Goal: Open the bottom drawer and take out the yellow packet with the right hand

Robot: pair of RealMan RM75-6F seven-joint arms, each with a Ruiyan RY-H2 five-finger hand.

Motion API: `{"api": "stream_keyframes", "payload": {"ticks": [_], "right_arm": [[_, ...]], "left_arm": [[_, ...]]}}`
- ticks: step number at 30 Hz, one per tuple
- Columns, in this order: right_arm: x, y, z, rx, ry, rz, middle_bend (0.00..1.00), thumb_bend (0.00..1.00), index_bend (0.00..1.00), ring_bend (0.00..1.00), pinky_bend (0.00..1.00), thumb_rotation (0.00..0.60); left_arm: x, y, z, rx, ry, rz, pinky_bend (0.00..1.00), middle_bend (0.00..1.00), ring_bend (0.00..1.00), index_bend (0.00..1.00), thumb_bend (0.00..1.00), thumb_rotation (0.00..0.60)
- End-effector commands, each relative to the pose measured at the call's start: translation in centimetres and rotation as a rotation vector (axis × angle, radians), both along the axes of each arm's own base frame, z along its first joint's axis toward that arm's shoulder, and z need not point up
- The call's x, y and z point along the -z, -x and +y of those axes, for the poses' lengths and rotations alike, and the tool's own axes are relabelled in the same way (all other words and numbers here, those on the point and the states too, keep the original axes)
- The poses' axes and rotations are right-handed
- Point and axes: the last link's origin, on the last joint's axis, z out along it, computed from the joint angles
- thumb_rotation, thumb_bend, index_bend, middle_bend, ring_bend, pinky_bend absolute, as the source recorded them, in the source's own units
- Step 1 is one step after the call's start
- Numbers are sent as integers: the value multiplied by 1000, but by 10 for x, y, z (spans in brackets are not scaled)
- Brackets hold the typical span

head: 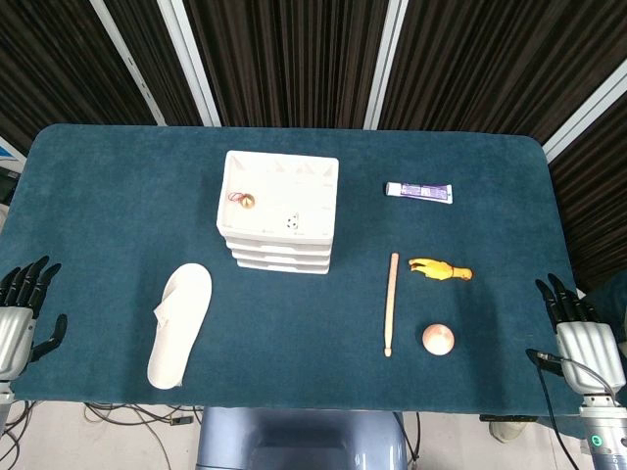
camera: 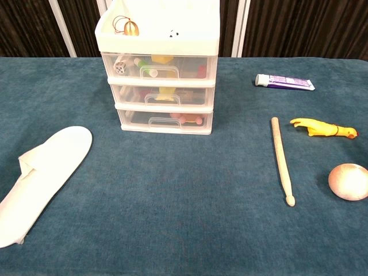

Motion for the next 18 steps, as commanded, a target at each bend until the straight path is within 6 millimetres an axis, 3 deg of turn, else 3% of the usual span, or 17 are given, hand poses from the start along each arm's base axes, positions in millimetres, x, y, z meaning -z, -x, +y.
{"api": "stream_keyframes", "payload": {"ticks": [1, 18], "right_arm": [[1, -1, 0, -3, 0, 0, 25, 145, 0, 163, 247, 600], [-1, -2, 4, 6, -78, -65, 31, 143, 0, 183, 247, 600]], "left_arm": [[0, 0, -1, -4, 0, 2, 0, 0, 0, 51, 463, 600], [1, -1, -3, 2, -11, 17, 0, 0, 0, 51, 463, 600]]}}
